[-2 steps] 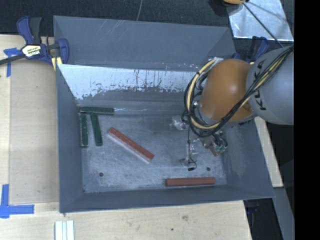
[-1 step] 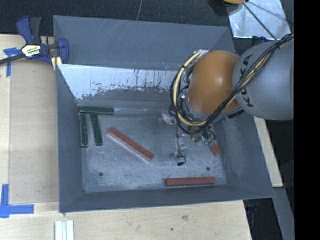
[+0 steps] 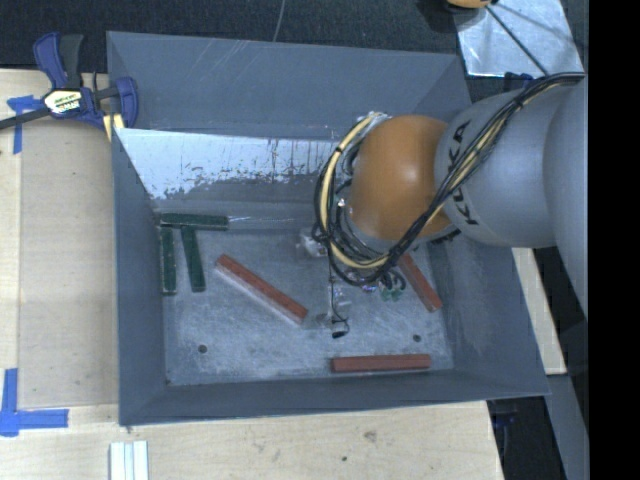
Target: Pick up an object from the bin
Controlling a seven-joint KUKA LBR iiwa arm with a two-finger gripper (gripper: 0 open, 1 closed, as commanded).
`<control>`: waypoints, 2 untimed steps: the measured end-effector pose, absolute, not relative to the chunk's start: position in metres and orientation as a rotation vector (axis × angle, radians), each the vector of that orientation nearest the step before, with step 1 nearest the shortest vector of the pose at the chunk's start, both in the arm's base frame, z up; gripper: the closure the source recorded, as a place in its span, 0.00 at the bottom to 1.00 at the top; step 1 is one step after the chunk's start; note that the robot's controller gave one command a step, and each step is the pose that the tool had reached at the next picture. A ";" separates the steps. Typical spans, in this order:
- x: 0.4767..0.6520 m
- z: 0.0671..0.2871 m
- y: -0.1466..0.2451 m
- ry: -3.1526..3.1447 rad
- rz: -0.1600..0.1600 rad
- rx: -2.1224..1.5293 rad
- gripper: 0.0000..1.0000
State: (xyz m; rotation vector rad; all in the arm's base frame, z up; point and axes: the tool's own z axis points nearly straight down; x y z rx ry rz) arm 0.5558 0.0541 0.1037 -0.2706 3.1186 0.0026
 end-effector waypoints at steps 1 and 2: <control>0.561 0.082 0.065 3.140 0.001 -0.059 0.00; 0.563 0.071 0.096 3.137 0.000 -0.083 1.00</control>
Offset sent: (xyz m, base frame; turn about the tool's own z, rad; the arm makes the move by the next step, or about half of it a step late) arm 0.0062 0.0426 -0.0337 0.1205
